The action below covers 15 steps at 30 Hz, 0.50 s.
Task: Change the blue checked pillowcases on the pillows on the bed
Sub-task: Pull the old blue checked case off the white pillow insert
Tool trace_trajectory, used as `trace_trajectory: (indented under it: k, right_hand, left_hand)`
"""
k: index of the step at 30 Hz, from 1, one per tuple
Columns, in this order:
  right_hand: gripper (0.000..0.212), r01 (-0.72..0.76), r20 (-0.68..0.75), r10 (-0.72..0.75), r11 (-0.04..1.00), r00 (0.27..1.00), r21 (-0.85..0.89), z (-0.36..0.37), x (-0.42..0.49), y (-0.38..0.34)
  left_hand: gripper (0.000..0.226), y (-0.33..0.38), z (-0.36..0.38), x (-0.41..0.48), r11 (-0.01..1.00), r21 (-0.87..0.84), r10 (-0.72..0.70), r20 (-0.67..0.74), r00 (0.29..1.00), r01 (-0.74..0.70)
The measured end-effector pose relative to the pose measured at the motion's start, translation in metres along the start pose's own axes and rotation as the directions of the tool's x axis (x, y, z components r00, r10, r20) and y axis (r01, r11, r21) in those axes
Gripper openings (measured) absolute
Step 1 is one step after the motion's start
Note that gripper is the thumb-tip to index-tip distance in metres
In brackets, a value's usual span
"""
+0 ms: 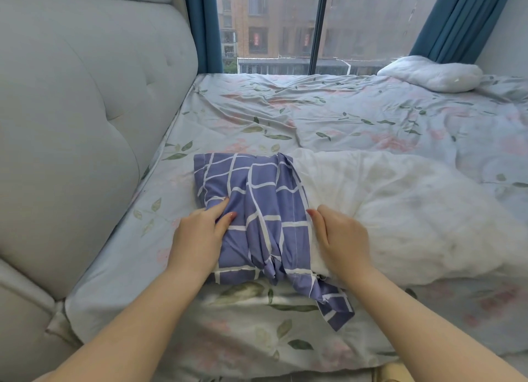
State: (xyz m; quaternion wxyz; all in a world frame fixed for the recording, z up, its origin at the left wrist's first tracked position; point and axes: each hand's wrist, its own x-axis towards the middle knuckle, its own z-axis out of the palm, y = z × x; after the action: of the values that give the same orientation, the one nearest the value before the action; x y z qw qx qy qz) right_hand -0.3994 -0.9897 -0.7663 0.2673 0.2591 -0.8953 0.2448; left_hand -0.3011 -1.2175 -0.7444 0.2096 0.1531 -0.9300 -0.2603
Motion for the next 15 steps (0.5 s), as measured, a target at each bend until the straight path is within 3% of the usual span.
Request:
trace_trajectory:
  k: [6, 10, 13, 15]
  right_hand:
    - [0.051, -0.01, -0.002, 0.01, 1.0, 1.0, 0.001, -0.007, 0.009, 0.001]
    - [0.054, -0.05, 0.005, 0.05, 0.998, 0.999, 0.03, -0.006, 0.011, 0.005]
    - [0.054, -0.084, 0.012, 0.083, 0.995, 0.996, 0.059, -0.006, 0.012, 0.006]
    - [0.054, -0.088, 0.02, 0.086, 0.994, 0.996, 0.065, -0.005, 0.013, 0.007]
  left_hand:
    - [0.036, -0.003, -0.012, 0.006, 0.979, 0.167, 0.116, 0.004, 0.993, -0.115]
    - [0.04, -0.011, -0.022, 0.014, 0.951, 0.292, 0.114, -0.031, 0.993, -0.1]
    - [0.068, -0.027, -0.028, 0.024, 0.963, 0.264, 0.07, -0.08, 0.994, -0.047]
    - [0.074, -0.031, -0.03, 0.028, 0.965, 0.259, 0.06, -0.093, 0.994, -0.034]
